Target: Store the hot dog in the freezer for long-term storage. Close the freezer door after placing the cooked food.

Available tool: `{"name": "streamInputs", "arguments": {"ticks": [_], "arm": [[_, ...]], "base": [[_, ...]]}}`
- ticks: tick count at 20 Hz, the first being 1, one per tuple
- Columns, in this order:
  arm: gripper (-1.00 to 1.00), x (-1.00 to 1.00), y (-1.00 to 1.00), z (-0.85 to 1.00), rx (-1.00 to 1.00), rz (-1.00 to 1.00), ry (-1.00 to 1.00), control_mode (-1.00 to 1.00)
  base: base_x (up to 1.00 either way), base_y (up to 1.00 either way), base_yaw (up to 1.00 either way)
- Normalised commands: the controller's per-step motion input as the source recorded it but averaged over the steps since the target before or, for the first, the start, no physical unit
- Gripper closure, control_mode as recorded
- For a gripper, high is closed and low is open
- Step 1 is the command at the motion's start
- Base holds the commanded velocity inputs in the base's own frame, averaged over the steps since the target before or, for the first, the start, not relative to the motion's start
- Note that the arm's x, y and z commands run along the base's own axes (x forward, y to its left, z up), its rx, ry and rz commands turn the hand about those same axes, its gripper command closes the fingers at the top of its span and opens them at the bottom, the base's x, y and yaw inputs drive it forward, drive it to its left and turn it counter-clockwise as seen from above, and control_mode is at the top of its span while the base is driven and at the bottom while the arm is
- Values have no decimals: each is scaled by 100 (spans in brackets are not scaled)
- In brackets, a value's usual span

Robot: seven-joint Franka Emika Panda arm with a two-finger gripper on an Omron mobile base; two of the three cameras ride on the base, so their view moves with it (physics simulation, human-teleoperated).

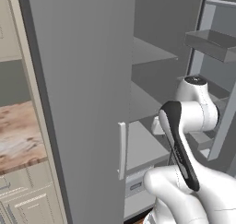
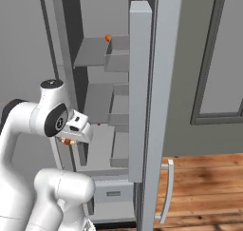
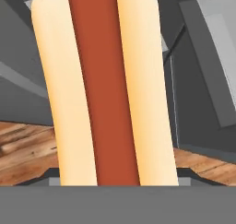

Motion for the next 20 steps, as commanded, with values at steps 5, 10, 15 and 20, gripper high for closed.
{"name": "streamInputs", "arguments": {"ticks": [5, 10, 15, 20], "arm": [[100, 44, -4, 0, 0, 5, -30, -100], [100, 34, 0, 0, 0, 4, -43, -100], [100, 1, 0, 17, 0, -1, -21, -100], [100, 4, 0, 23, 0, -3, -16, -100]], "base": [[0, 0, 0], [0, 0, 0], [0, 0, 0], [0, 0, 0]]}}
